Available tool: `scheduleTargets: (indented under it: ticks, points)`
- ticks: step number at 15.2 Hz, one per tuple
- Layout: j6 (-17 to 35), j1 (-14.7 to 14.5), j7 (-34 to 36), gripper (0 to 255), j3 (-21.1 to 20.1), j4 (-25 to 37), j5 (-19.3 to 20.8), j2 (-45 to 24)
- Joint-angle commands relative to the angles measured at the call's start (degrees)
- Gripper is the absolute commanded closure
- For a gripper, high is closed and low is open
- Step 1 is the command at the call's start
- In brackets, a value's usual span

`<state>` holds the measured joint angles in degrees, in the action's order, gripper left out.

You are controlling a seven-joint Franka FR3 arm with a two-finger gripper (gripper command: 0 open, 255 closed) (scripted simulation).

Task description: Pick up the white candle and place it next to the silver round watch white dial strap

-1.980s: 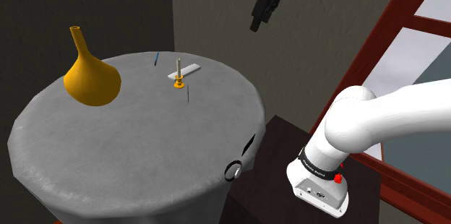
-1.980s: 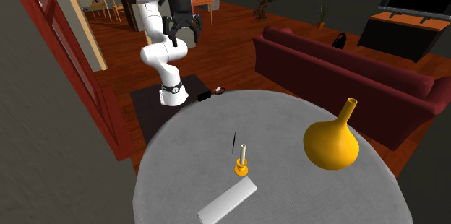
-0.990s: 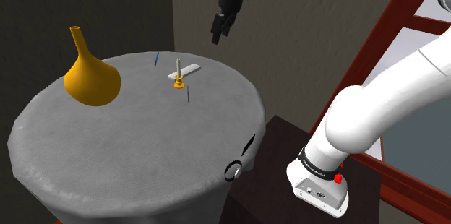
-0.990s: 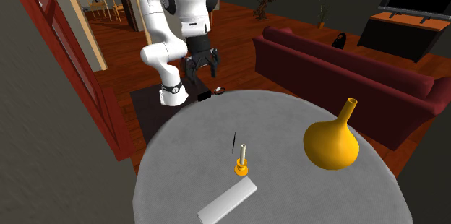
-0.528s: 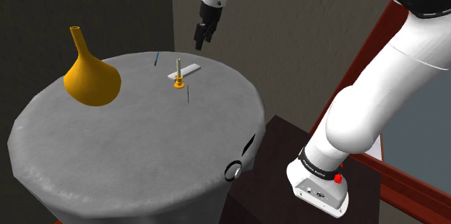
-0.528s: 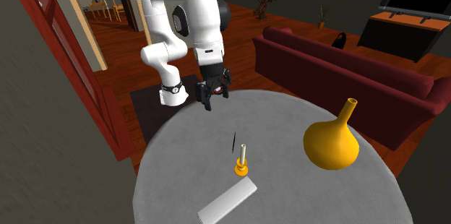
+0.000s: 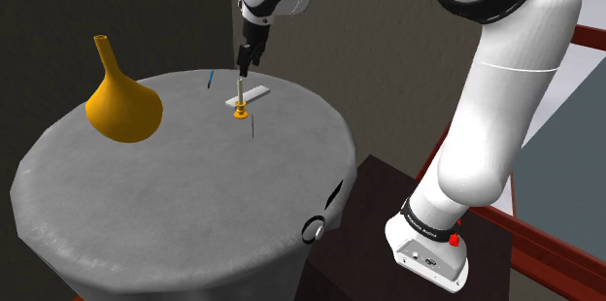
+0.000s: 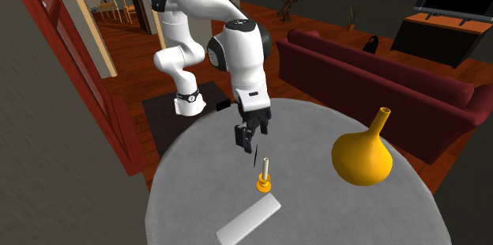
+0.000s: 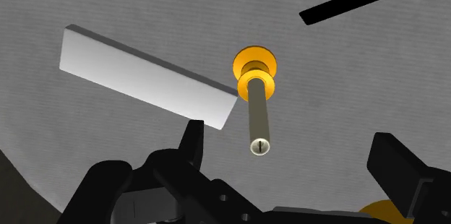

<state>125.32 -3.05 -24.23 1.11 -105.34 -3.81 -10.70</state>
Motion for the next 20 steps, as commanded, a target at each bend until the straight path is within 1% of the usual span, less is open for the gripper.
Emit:
scheduleTargets:
  ticks: [1,2,3,10,18,19,20]
  points:
    - [0.3,0.08,-1.13,0,-0.24,3.8,-0.53,-4.37]
    - [0.22,0.11,-1.6,0,-0.39,6.08,-0.74,-6.69]
    - [0.17,0.13,-1.74,0,-0.45,6.86,-0.79,-7.47]
    - [4.62,0.0,-1.87,0,-0.61,5.61,-0.99,-10.66]
    - [4.61,0.0,-1.87,0,-0.61,5.6,-0.99,-10.66]
    - [4.61,0.0,-1.87,255,-0.61,5.6,-0.99,-10.66]
    - [4.61,0.0,-1.87,255,-0.61,5.6,-0.99,-10.66]
